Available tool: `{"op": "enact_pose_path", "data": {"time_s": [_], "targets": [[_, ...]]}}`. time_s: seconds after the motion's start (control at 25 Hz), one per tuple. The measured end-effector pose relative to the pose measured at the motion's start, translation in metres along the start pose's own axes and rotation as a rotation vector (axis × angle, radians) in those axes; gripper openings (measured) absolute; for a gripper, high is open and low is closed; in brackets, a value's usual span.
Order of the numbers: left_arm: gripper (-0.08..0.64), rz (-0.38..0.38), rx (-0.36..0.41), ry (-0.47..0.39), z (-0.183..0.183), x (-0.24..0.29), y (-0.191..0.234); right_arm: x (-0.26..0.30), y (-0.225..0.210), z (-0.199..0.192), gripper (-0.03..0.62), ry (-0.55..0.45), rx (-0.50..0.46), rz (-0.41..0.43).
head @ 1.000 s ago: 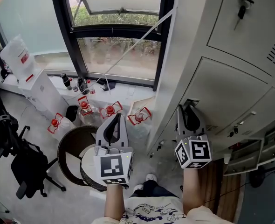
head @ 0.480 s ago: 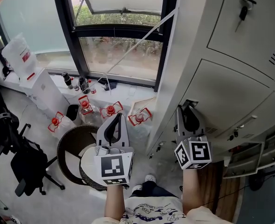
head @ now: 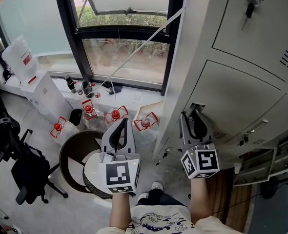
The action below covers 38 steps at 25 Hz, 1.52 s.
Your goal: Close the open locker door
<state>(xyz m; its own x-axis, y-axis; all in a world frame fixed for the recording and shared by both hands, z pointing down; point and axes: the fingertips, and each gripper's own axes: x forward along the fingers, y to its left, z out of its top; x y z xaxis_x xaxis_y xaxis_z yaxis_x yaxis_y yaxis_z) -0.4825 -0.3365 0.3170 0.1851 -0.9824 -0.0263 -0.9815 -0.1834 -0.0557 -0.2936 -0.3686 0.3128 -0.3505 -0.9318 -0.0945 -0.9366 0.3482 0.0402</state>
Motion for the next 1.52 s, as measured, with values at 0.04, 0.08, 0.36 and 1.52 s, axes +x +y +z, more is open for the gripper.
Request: {"op": "enact_pose_path", "data": {"time_s": [0.04,0.08,0.36,1.52], "targets": [[0.002,-0.002,-0.002,-0.003,0.001,-0.001,-0.001,-0.002,0.001,0.001,0.138,-0.002,0.000,-0.001],[0.002,-0.003,-0.003,-0.007,0.003,-0.002,-0.001,-0.004,0.002,0.002,0.137,-0.004,-0.001,-0.002],[0.002,-0.026,-0.002,-0.008,0.010,-0.017,-0.009,-0.029,0.005,0.011,0.137,-0.027,-0.003,-0.031],[0.002,-0.515,-0.051,-0.041,0.014,-0.054,-0.177,-0.256,-0.088,0.039,-0.005,-0.053,-0.061,-0.607]]}}
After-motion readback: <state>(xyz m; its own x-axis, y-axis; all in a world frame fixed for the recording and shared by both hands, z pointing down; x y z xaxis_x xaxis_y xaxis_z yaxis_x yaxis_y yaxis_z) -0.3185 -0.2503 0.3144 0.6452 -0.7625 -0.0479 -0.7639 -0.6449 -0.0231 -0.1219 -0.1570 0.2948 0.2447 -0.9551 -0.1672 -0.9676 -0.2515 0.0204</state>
